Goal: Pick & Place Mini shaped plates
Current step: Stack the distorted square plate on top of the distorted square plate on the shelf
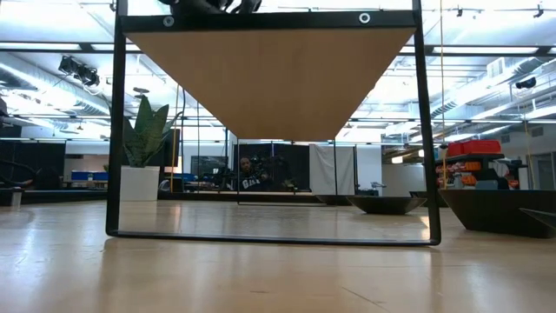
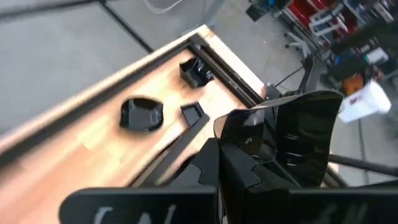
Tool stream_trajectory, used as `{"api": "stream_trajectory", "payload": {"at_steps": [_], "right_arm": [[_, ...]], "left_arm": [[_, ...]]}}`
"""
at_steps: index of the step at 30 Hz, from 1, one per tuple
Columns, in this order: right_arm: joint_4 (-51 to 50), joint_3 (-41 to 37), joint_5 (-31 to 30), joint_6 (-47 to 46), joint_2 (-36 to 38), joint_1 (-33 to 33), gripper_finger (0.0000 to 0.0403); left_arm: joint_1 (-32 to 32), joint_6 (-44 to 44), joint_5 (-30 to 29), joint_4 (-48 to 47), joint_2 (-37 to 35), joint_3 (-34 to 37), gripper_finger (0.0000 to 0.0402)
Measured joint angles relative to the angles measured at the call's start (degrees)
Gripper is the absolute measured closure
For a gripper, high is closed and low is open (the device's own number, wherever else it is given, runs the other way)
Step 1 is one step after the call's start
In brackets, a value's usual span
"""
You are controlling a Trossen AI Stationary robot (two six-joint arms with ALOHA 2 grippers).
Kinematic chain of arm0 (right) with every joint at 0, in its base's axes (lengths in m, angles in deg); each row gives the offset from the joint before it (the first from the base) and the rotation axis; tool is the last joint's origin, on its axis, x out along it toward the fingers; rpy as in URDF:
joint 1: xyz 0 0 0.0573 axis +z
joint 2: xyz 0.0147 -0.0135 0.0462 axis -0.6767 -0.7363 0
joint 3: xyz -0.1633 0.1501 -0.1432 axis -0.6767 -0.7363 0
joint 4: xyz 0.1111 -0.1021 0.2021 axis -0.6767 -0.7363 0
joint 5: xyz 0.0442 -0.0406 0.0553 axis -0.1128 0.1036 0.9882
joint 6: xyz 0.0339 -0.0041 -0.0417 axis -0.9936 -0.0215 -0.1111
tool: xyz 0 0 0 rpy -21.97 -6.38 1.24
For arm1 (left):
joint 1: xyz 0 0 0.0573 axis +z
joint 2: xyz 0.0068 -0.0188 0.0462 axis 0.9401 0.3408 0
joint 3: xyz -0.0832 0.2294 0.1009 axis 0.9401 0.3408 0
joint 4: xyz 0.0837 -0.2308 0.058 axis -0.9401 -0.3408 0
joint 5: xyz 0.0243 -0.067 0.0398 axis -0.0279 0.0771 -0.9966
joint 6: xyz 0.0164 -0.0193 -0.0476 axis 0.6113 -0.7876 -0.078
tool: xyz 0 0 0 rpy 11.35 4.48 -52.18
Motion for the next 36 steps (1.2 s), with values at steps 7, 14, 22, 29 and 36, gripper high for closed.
{"api": "stream_trajectory", "payload": {"at_steps": [7,14,22,29,36], "right_arm": [[0.0,0.0,0.0,0.0,0.0,0.0,0.0369],[0.0,0.0,0.0,0.0,0.0,0.0,0.0369],[0.0,0.0,0.0,0.0,0.0,0.0,0.0369],[0.0,0.0,0.0,0.0,0.0,0.0,0.0369],[0.0,0.0,0.0,0.0,0.0,0.0,0.0369]], "left_arm": [[-0.7,-9.0,0.1,-8.0,0.0,0.0,0.0399],[-1.8,-15.7,1.0,-11.3,0.0,0.0,0.0399],[-2.0,-19.2,3.3,-8.3,2.2,0.0,0.0399],[-2.1,-20.2,4.1,-7.7,5.4,0.0,0.0399],[-2.1,-20.3,5.2,-7.9,7.9,0.0,0.0399]]}}
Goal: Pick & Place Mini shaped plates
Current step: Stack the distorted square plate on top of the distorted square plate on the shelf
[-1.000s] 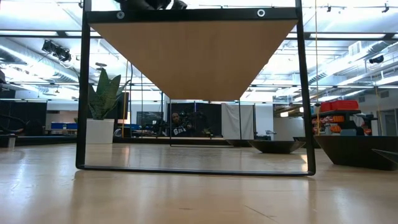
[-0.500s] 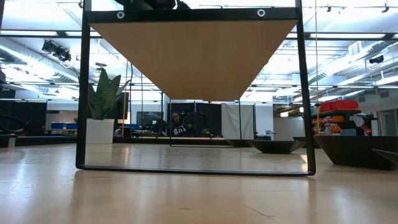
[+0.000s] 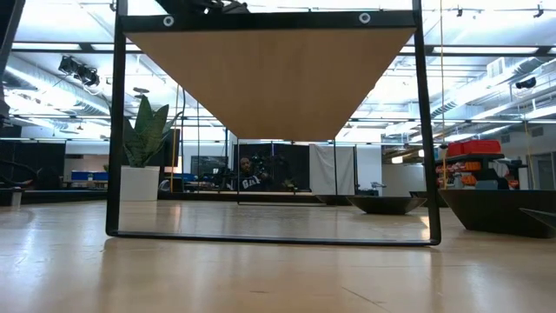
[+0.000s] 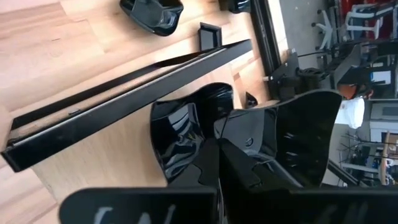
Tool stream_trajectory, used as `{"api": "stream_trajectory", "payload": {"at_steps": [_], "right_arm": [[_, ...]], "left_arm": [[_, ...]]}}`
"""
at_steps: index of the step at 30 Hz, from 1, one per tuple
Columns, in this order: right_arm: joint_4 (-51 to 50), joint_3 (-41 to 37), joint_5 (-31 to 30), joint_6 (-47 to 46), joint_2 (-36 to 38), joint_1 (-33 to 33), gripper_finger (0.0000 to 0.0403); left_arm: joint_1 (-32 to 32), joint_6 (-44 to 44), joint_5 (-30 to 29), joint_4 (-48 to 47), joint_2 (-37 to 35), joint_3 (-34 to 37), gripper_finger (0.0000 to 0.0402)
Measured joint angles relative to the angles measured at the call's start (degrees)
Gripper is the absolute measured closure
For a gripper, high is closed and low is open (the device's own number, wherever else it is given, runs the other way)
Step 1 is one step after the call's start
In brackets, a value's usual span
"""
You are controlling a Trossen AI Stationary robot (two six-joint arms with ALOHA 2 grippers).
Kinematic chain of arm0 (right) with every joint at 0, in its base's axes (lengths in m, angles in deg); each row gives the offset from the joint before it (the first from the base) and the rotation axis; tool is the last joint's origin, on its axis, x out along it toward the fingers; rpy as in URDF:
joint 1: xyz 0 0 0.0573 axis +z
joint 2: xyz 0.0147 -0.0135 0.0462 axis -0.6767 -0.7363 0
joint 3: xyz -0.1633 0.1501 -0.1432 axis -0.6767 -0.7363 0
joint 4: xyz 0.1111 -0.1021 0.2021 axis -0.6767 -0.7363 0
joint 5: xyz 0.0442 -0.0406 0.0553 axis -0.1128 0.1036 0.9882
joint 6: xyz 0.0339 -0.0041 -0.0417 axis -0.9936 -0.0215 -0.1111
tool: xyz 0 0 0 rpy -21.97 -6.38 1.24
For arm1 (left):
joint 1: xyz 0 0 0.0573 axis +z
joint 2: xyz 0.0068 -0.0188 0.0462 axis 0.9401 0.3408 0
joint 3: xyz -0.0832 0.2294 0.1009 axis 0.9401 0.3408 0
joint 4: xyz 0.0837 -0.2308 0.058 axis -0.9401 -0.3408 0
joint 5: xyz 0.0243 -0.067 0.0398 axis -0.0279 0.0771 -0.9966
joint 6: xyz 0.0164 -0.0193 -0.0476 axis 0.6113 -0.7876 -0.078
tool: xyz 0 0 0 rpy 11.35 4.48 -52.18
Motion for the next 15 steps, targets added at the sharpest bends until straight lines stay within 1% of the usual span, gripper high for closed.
{"api": "stream_trajectory", "payload": {"at_steps": [7,15], "right_arm": [[0.0,0.0,0.0,0.0,0.0,0.0,0.0369],[0.0,0.0,0.0,0.0,0.0,0.0,0.0369]], "left_arm": [[0.0,0.0,0.5,-0.1,1.6,0.0,0.0399],[-0.2,0.0,0.4,-0.1,1.7,0.0,0.0398]]}}
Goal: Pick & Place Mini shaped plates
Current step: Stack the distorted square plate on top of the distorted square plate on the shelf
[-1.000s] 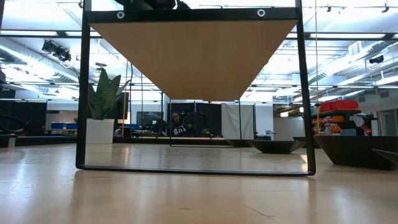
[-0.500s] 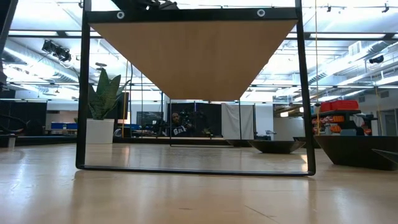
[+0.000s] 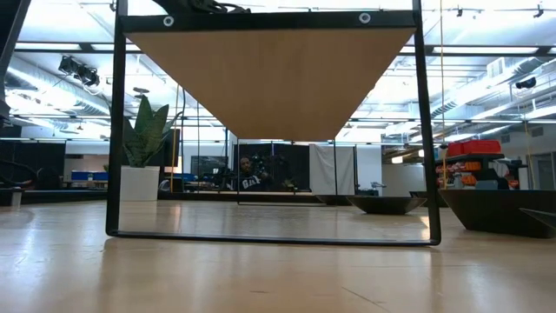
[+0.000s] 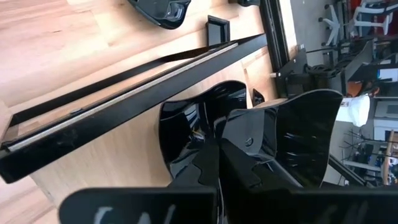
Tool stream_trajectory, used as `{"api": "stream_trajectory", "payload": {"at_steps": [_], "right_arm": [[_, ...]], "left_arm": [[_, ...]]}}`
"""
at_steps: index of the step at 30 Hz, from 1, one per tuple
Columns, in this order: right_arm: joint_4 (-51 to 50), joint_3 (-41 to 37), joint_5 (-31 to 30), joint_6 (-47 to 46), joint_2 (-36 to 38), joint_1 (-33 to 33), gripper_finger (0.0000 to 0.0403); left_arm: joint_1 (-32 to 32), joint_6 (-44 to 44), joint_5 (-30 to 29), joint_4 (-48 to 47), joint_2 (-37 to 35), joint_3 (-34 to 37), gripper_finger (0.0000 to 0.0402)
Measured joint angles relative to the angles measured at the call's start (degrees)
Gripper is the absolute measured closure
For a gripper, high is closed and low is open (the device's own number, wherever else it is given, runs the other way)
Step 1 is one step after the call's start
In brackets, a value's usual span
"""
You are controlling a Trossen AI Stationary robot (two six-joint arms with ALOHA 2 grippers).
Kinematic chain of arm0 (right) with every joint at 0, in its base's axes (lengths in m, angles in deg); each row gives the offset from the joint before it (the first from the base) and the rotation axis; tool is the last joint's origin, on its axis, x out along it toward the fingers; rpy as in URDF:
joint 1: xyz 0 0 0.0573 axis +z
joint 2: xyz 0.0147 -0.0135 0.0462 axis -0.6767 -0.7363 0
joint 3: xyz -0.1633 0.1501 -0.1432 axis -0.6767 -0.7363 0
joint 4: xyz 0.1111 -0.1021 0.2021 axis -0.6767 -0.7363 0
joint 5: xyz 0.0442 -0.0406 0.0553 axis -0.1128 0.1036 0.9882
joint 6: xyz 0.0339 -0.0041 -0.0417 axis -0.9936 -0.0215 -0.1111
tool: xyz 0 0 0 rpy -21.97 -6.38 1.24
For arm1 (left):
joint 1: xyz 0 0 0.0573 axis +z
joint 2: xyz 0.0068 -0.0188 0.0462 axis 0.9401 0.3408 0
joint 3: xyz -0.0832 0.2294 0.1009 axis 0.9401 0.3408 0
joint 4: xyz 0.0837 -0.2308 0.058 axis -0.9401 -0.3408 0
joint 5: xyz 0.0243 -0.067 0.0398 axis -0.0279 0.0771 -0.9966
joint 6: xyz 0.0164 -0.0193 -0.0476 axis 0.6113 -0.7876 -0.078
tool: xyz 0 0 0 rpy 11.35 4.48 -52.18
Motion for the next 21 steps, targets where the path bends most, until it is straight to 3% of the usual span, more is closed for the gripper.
{"api": "stream_trajectory", "payload": {"at_steps": [14,21], "right_arm": [[0.0,0.0,0.0,0.0,0.0,0.0,0.0369],[0.0,0.0,0.0,0.0,0.0,0.0,0.0369]], "left_arm": [[-0.2,0.0,-0.5,-0.7,0.0,0.0,0.0311],[-0.1,1.4,1.4,0.2,-0.1,0.0,0.0294]]}}
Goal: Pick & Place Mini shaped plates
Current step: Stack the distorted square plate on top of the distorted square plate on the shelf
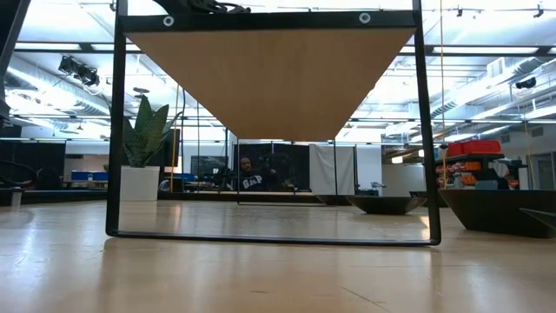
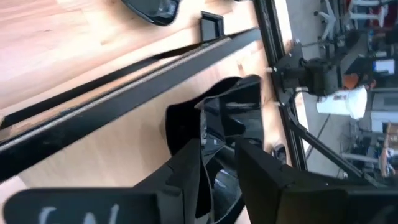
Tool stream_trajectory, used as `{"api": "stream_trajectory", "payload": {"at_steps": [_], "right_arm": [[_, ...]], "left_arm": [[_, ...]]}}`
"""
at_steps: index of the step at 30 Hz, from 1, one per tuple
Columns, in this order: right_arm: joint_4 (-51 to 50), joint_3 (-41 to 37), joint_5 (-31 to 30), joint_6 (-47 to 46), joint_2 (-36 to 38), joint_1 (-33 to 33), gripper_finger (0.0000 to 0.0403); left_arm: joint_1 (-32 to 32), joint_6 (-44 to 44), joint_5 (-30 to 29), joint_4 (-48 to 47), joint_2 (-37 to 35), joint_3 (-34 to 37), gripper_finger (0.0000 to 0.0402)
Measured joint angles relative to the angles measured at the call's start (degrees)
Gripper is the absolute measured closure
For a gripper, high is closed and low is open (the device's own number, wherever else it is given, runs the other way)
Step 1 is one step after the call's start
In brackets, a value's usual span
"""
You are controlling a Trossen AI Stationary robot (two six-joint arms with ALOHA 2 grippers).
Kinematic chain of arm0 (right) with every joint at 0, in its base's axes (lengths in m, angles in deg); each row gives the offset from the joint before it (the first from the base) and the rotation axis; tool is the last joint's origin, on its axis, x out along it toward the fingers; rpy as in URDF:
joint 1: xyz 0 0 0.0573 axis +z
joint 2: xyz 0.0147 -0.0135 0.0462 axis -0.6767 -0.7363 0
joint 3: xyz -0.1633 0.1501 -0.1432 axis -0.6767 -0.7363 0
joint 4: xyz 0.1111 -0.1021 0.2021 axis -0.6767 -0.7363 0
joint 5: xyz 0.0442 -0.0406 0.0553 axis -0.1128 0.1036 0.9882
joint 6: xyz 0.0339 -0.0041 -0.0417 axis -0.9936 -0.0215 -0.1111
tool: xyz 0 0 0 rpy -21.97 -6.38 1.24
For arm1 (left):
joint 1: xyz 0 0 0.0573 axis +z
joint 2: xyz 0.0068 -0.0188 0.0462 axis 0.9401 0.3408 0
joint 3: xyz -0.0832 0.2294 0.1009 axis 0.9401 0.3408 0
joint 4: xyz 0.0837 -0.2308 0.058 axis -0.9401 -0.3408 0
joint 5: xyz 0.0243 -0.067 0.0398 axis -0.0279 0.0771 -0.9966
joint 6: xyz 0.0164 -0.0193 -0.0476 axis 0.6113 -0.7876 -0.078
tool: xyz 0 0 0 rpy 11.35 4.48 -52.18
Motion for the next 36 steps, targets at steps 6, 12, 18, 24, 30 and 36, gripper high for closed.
{"api": "stream_trajectory", "payload": {"at_steps": [6,12,18,24,30,36], "right_arm": [[0.0,0.0,0.0,0.0,0.0,0.0,0.0369],[0.0,0.0,0.0,0.0,0.0,0.0,0.0369],[0.0,0.0,0.0,0.0,0.0,0.0,0.0369],[0.0,0.0,0.0,0.0,0.0,0.0,0.0369],[0.0,0.0,0.0,0.0,0.0,0.0,0.0369],[0.0,0.0,0.0,0.0,0.0,0.0,0.0369]], "left_arm": [[0.2,0.8,0.4,-0.1,-0.8,0.0,0.0294],[0.6,3.3,-1.1,-2.4,-1.7,0.0,0.0294],[0.9,5.3,-2.6,-3.1,-3.7,0.1,0.0293],[1.2,9.8,-6.3,-4.8,-8.1,0.1,0.0294],[0.7,15.3,-11.3,-7.7,-12.5,0.0,0.0295],[-2.0,19.6,-17.6,-13.9,-16.4,0.0,0.0328]]}}
